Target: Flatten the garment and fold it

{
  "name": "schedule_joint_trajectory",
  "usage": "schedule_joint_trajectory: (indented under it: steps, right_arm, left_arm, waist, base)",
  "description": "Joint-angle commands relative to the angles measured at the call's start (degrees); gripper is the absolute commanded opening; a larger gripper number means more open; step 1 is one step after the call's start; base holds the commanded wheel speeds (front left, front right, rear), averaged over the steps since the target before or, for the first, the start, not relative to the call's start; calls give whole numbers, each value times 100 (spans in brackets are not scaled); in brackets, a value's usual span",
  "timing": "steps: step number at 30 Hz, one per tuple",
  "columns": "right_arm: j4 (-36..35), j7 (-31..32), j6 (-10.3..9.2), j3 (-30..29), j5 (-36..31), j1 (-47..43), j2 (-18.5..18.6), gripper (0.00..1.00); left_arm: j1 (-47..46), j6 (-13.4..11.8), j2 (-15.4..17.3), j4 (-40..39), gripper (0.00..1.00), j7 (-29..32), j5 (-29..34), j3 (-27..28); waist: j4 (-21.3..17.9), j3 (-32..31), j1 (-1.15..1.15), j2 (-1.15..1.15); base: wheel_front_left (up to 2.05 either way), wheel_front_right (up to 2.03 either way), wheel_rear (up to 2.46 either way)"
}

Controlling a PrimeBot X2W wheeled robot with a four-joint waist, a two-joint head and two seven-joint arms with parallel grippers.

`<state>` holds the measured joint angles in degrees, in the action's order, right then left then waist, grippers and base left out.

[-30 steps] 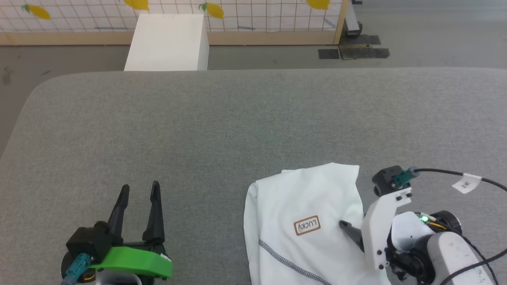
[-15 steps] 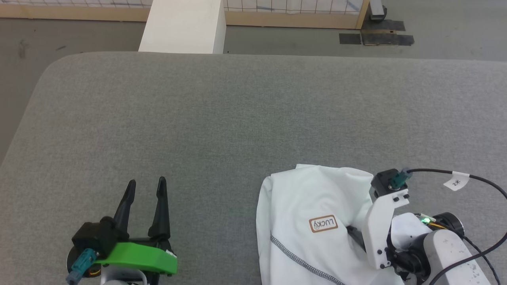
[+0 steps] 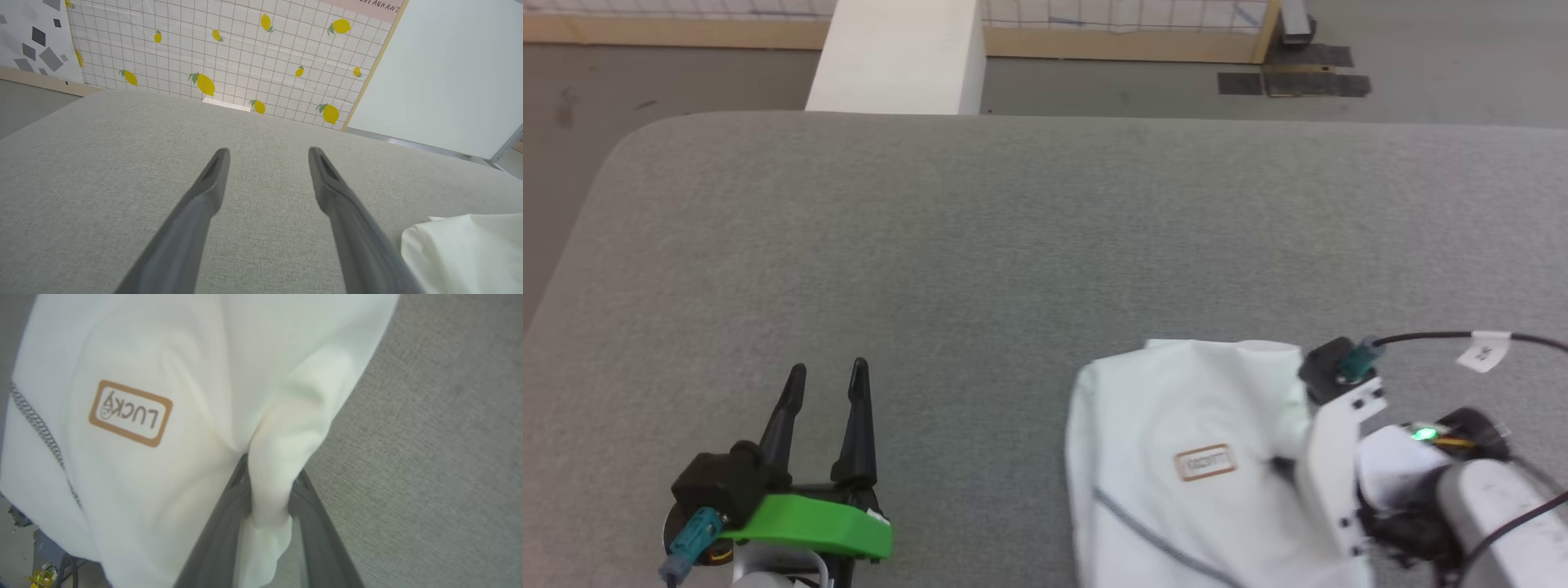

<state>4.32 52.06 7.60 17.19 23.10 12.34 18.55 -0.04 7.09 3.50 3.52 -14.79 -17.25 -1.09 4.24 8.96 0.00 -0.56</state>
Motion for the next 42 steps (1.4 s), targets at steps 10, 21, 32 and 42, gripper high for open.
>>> schedule_joint_trajectory:
  steps: [10,21,32,42]
  right_arm:
    - [-153,290,-11,-324,310,769,1747,0]
    - [1208,-455,-11,-1406,-39,1557,2464,0]
    - [2330,-1396,-11,-2331,-723,2421,2804,0]
    - [2825,-2412,-11,-2606,-968,2852,2638,100]
  left_arm:
    - [-513,39,96,-333,100,-21,-18,17]
    - [-1127,18,499,-730,100,115,137,-68]
    - [-990,-192,829,-1486,100,357,196,245]
    - [-856,-253,921,-1646,100,432,150,323]
  waist:
    - [-1175,1046,0,55]
    - [-1393,2396,0,55]
    - [-1428,2980,0,55]
    - [-1400,2876,0,55]
  base:
    - [0,0,0]
    - [0,0,0]
    - [0,0,0]
    - [0,0,0]
